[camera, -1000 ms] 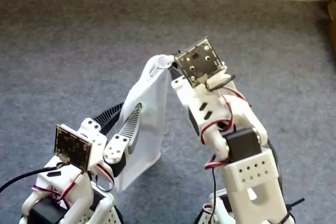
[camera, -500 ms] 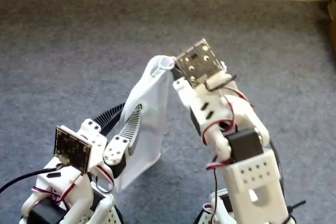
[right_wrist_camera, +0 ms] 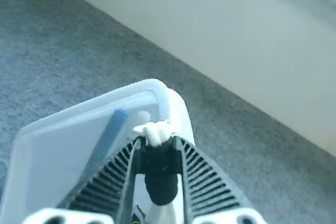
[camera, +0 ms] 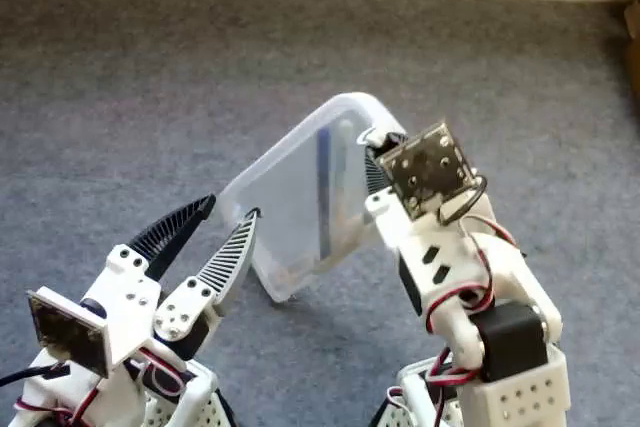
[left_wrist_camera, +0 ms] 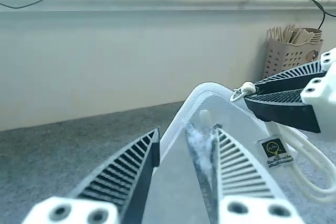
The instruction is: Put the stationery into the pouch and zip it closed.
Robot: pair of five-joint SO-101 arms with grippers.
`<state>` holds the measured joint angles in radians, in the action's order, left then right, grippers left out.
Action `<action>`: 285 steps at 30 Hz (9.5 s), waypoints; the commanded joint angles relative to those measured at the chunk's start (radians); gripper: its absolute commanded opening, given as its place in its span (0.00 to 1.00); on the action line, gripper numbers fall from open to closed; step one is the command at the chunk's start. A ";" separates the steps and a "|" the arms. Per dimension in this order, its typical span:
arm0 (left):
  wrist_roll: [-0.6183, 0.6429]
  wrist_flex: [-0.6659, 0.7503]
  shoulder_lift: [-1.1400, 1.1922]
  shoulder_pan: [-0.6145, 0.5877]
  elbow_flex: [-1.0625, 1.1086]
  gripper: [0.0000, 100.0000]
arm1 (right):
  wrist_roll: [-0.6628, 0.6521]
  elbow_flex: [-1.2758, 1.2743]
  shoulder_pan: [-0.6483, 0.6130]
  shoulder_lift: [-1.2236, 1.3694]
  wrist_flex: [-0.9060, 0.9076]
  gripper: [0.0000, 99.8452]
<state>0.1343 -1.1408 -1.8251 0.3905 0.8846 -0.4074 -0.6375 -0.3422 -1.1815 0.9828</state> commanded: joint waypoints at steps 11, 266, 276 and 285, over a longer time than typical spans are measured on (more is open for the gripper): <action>-0.008 -0.008 0.004 -0.008 -0.038 0.16 | -0.011 0.469 -0.022 0.366 -0.018 0.01; -0.041 0.497 0.455 -0.572 0.236 0.20 | 0.184 -0.084 -0.022 0.325 -0.278 0.06; 0.026 0.658 0.455 -0.567 0.352 0.20 | 0.189 -0.222 -0.021 0.326 -0.460 0.06; 0.025 0.921 0.464 -0.564 0.524 0.20 | 0.184 -0.335 -0.021 0.326 -0.605 0.06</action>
<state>0.1511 -0.3291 -1.3648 -0.1772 1.3602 -0.2294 -0.9613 -0.3728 -0.8577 0.4396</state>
